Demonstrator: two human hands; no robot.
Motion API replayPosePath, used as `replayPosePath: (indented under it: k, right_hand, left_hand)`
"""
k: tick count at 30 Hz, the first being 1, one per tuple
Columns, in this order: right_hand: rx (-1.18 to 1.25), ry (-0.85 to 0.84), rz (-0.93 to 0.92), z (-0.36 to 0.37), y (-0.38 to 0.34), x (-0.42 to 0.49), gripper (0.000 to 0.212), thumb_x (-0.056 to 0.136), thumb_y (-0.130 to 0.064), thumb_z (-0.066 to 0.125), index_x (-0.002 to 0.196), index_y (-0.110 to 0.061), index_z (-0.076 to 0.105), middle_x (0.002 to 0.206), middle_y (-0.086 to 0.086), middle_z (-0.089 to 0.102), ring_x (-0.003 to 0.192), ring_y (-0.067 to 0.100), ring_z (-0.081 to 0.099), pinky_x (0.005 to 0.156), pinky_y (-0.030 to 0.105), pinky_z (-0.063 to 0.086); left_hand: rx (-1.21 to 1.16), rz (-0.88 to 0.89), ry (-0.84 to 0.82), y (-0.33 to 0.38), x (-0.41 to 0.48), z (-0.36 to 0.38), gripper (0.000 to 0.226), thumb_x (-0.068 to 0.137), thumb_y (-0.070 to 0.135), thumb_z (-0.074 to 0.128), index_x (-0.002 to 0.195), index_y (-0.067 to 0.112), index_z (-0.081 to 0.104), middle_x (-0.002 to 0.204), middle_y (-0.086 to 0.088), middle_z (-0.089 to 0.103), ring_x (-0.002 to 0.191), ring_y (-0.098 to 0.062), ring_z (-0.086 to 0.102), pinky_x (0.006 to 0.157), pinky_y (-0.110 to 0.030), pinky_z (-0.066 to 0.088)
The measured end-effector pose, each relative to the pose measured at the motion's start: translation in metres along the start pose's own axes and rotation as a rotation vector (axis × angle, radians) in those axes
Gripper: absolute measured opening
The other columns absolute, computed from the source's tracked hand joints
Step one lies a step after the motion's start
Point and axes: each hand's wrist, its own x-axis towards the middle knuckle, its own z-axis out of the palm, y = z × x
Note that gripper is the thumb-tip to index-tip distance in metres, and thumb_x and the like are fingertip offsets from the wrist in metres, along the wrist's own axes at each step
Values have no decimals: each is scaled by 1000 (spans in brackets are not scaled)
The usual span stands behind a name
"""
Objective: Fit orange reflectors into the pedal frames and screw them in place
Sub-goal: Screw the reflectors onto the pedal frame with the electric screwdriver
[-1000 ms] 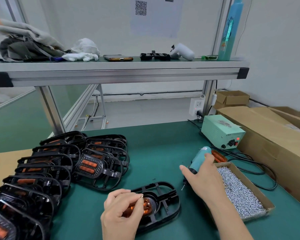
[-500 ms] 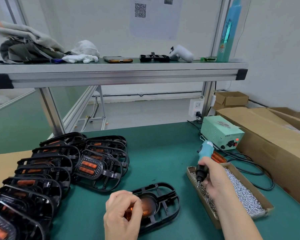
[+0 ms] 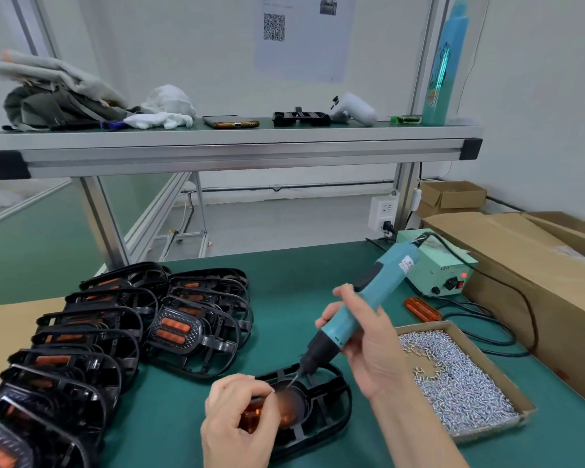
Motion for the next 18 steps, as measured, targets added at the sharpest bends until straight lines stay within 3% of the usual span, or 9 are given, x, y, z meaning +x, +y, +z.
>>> replayPosePath:
  k: [3, 6, 8, 12, 15, 18]
  right_hand:
    - [7, 36, -53, 12, 8, -3, 57, 75, -45, 83, 110, -9, 57, 65, 11, 61, 55, 20, 61, 48, 25, 49]
    - [54, 91, -152, 21, 17, -2, 30, 74, -36, 82, 91, -20, 63, 61, 9, 55, 49, 19, 51, 48, 27, 45]
    - [116, 130, -197, 28, 19, 1, 17, 72, -30, 82, 79, -28, 66, 61, 6, 54, 48, 16, 49, 49, 25, 44]
    - [207, 194, -193, 36, 19, 8, 21, 64, -33, 85, 79, -33, 70, 62, 1, 54, 51, 13, 50, 52, 22, 48]
    - [235, 188, -172, 36, 21, 10, 20, 67, -29, 84, 80, -31, 69, 65, -1, 55, 53, 12, 51, 52, 21, 49]
    - [252, 205, -182, 34, 22, 10, 21, 74, -21, 81, 86, -25, 64, 65, -4, 57, 55, 11, 51, 54, 21, 48]
  left_hand:
    - [-1, -15, 3, 0, -1, 0, 5, 70, 36, 64, 71, 31, 66, 93, 17, 63, 95, -18, 63, 84, -35, 45]
    - [-4, -8, -9, 1, 0, 0, 10, 73, 26, 67, 64, 31, 66, 91, 19, 63, 96, -16, 62, 84, -35, 44]
    - [-22, -6, -31, 3, 0, -1, 9, 72, 34, 62, 65, 30, 66, 88, 16, 64, 97, -18, 61, 84, -36, 44]
    - [-21, 35, -52, 3, 1, -1, 8, 73, 36, 60, 75, 30, 66, 84, 16, 65, 99, -17, 60, 85, -36, 45]
    - [-46, 5, -45, 3, 1, -1, 6, 73, 35, 64, 77, 34, 69, 93, 18, 63, 100, -19, 61, 86, -26, 46]
    - [-41, -35, -38, 0, 0, 0, 19, 71, 16, 72, 79, 33, 71, 95, 17, 63, 102, -20, 62, 86, -14, 44]
